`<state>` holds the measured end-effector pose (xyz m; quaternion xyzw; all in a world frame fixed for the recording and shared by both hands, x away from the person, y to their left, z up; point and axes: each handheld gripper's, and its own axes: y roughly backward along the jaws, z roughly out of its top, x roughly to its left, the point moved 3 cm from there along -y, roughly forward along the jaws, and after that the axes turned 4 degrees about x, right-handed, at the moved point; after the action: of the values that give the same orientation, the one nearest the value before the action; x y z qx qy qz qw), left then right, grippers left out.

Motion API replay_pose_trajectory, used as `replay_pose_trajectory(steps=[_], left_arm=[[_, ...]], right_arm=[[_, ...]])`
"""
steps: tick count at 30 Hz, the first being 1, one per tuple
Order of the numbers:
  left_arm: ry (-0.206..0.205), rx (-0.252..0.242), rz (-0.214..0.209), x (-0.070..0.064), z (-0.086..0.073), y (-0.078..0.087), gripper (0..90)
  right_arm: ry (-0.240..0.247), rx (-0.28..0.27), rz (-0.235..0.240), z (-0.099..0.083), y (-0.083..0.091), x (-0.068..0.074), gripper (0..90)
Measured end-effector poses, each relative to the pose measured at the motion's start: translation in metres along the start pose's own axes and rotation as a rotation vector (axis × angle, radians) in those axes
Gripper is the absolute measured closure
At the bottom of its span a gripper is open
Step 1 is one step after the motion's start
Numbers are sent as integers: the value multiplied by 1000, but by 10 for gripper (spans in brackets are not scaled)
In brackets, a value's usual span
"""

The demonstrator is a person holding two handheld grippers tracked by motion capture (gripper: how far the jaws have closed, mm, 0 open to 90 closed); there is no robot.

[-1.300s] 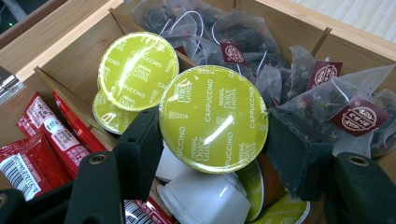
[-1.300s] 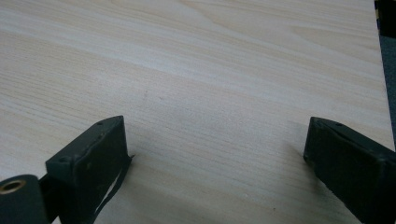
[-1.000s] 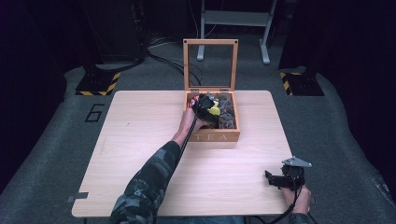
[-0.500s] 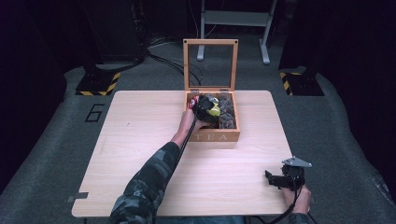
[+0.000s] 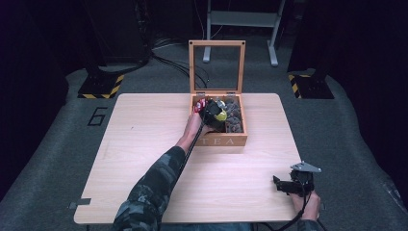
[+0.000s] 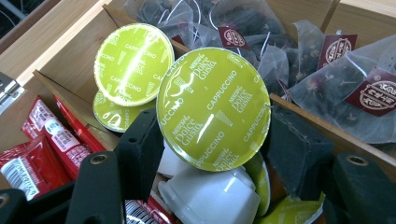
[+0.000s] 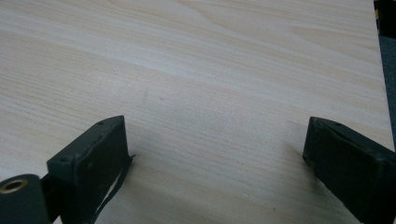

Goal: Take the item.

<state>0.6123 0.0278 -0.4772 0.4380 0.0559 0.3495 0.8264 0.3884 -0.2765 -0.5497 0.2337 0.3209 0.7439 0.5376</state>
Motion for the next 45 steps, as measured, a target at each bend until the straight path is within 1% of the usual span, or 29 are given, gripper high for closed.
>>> replay_pose_trajectory(steps=[3,5,9,13,16,20,22,26,28,29,32,35,38,39,40,45], left_arm=[[-2,4,1,0,0,0,392],[5,-10,2,0,0,0,397],[14,-11,-9,1,0,1,402],[23,-25,-21,2,0,4,402],[27,-42,-18,3,1,8,402],[31,-61,-27,5,1,15,402],[40,-74,-35,6,1,19,402],[41,-95,-38,8,1,27,402],[46,-102,-45,7,0,31,402],[41,-102,-45,8,0,33,402],[49,-114,-55,7,-2,39,402],[42,-119,-53,6,-5,44,402],[44,-127,-60,7,-7,50,403],[51,-127,-63,7,-7,52,402],[50,-127,-60,7,-8,55,402],[58,-159,-67,8,-8,65,402]], right_arm=[[0,-1,0,0,0,0,62],[0,0,0,0,0,0,62],[0,-2,0,0,0,0,63],[0,-1,1,0,0,0,63],[0,-1,0,0,0,0,63],[0,-1,0,0,0,0,63],[0,-1,1,0,0,0,63],[0,-2,0,0,0,0,63],[0,-1,0,0,0,0,62],[0,-2,0,0,0,0,63],[0,-2,0,0,0,0,62],[1,-2,-1,0,0,0,63],[4,-1,-1,0,0,0,63],[4,0,0,0,0,0,63],[5,0,0,0,0,0,63],[4,0,0,0,0,0,63]])
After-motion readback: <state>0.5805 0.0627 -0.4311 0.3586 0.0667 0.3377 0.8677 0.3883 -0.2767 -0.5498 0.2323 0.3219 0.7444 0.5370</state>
